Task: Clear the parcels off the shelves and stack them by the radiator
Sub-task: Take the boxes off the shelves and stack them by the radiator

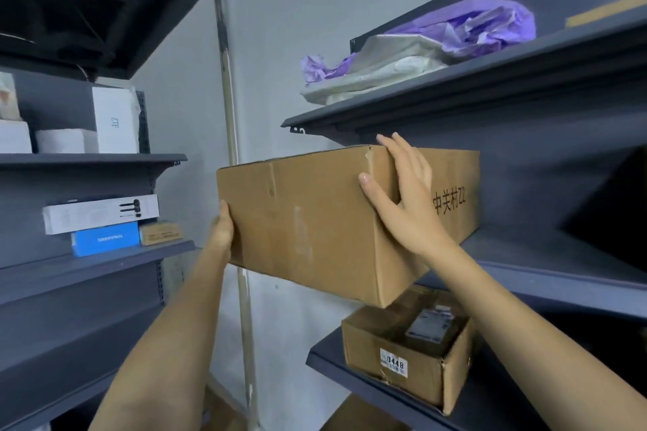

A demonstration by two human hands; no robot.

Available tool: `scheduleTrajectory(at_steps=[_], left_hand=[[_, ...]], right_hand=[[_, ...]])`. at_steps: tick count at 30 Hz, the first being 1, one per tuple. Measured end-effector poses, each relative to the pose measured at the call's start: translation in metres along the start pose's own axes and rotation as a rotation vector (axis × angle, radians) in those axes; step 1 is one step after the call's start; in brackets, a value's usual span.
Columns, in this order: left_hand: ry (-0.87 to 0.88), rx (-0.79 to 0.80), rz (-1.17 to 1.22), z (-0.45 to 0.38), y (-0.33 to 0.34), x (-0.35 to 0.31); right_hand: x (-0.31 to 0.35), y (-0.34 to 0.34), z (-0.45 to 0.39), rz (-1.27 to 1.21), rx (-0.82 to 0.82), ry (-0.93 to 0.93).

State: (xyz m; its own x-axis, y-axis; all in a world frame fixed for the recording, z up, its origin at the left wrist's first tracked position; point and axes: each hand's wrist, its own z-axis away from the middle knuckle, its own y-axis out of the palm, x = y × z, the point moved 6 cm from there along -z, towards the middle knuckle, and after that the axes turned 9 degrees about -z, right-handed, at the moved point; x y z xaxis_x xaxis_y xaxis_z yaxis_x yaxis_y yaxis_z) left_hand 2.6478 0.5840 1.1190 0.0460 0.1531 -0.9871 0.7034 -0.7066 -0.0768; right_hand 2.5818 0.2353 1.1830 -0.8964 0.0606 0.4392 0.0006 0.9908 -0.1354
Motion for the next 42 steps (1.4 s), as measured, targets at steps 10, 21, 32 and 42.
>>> scheduleTrajectory(at_steps=[10,21,32,42], left_hand=[[-0.048,0.206,0.001,0.060,-0.043,0.020],[0.011,0.497,-0.034,0.148,-0.040,0.031],[0.015,0.686,-0.370,0.178,-0.026,0.020],[-0.018,0.787,-0.183,0.161,0.030,0.031]], right_hand=[[0.068,-0.026,0.054,0.072,-0.179,-0.143],[0.088,-0.123,0.126,-0.325,-0.244,0.356],[0.056,-0.162,0.145,-0.429,-0.170,0.748],[0.019,-0.149,0.125,-0.119,-0.115,0.811]])
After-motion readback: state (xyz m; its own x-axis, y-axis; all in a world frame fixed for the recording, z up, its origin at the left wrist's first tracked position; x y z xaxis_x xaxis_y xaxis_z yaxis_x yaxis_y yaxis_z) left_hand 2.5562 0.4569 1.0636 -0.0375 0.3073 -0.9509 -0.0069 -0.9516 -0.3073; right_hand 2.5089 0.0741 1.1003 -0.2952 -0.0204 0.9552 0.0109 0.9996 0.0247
